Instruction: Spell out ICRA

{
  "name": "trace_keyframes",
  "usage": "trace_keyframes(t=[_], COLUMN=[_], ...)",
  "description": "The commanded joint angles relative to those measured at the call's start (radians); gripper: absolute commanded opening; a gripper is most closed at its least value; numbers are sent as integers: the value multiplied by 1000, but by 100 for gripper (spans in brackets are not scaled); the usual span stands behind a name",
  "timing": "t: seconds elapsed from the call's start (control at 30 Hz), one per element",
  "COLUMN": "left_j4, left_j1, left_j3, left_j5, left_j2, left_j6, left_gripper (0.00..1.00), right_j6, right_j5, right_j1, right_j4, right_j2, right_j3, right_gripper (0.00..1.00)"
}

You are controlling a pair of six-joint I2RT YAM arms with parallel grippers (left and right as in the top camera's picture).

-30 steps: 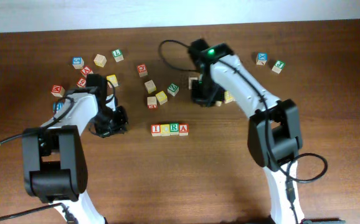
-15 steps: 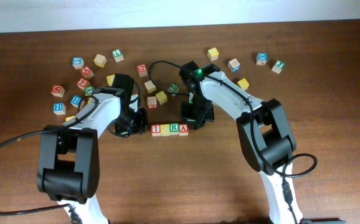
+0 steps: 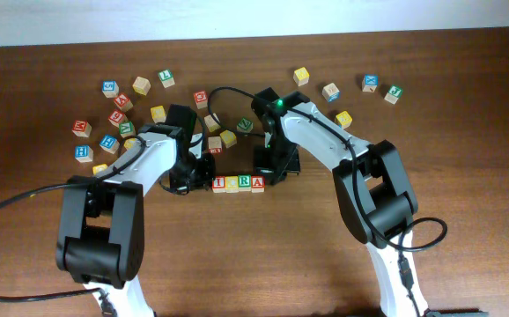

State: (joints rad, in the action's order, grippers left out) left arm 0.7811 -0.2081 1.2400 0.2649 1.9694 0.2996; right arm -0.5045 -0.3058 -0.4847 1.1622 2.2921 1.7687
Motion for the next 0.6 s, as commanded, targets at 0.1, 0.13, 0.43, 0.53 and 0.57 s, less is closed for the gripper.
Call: trace_keyframes(t=[0.1,0.13,0.43,0.53,0.57], left_j4=[25,35,78,87,88], left_j1=[90,117,261,263,263], left_j3=[16,18,18,18,18], left_j5=[-26,-26,-25,-25,-25], left_j2=[14,14,14,14,14], left_j6=[10,10,14,14,14], left_gripper=[0,0,0,0,0], right_j6=[47,63,34,-27,-36], right_j5=[63,53,41,50,52], right_j1=[54,54,-88,-119,-124], right_j4=[139,180,243,178,160], right_j2=[3,3,3,3,3], right_j3=[67,72,71,60,54], right_gripper=[4,4,4,4,4])
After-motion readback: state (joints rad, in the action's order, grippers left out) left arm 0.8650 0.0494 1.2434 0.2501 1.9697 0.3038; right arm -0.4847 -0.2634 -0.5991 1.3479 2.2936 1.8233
